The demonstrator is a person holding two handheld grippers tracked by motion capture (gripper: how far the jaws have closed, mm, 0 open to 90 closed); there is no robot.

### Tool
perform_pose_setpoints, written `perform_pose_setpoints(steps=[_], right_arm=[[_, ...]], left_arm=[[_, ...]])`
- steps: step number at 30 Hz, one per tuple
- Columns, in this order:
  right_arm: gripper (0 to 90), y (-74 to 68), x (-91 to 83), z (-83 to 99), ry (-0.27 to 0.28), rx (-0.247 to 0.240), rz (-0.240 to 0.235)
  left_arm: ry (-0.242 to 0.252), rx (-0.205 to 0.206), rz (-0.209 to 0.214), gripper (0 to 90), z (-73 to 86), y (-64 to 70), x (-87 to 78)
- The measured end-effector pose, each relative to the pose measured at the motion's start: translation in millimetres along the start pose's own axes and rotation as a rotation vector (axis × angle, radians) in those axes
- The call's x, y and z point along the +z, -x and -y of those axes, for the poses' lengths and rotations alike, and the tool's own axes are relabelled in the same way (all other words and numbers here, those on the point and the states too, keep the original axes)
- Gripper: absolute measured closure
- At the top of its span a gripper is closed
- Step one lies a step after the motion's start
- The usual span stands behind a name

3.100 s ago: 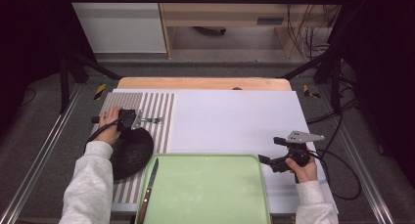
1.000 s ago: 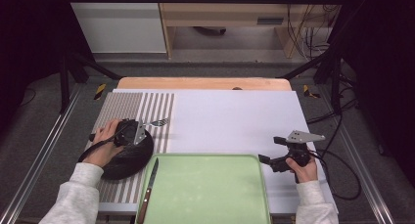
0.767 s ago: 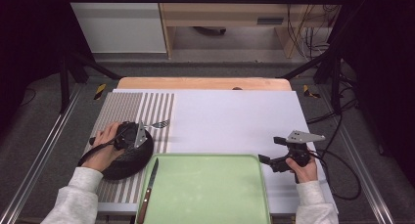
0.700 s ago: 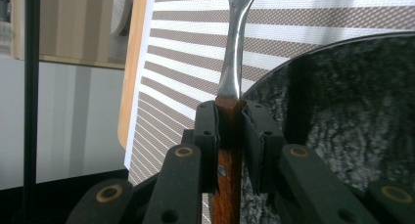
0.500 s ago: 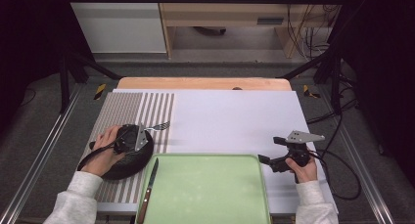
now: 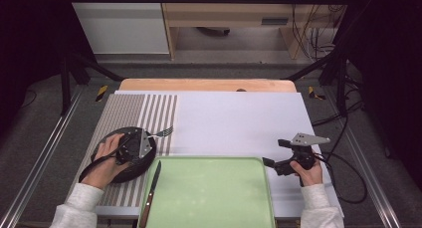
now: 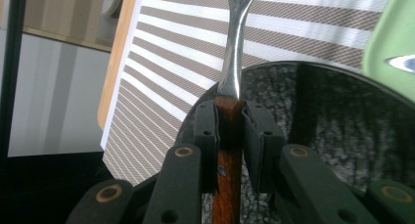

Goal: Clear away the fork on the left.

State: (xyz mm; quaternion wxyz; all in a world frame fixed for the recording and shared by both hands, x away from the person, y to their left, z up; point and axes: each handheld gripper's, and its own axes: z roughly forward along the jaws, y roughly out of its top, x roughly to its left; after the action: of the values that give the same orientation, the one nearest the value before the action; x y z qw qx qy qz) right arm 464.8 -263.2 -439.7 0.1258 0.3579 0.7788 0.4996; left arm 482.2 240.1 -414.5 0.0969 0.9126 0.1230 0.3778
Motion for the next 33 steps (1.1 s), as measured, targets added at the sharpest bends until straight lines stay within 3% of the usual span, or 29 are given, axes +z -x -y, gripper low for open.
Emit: perform_pose_setpoints(steps=[8, 21, 33], right_arm=[[0.5, 0.0, -0.3, -0.2, -0.001, 0.0, 0.0], [0.5, -0.1, -0.1, -0.2, 0.0, -0.002, 0.001], [0.5, -0.4, 0.0, -0.2, -0.002, -0.001, 0.0]], left_arm=[[0.003, -0.043, 0.008, 76.9, -7.1, 7.6, -11.2], [-0.007, -0.152, 0.043, 76.9, -16.7, 17.5, -29.8], [0.001, -0.2, 0.083, 76.9, -23.9, 29.8, -39.2]])
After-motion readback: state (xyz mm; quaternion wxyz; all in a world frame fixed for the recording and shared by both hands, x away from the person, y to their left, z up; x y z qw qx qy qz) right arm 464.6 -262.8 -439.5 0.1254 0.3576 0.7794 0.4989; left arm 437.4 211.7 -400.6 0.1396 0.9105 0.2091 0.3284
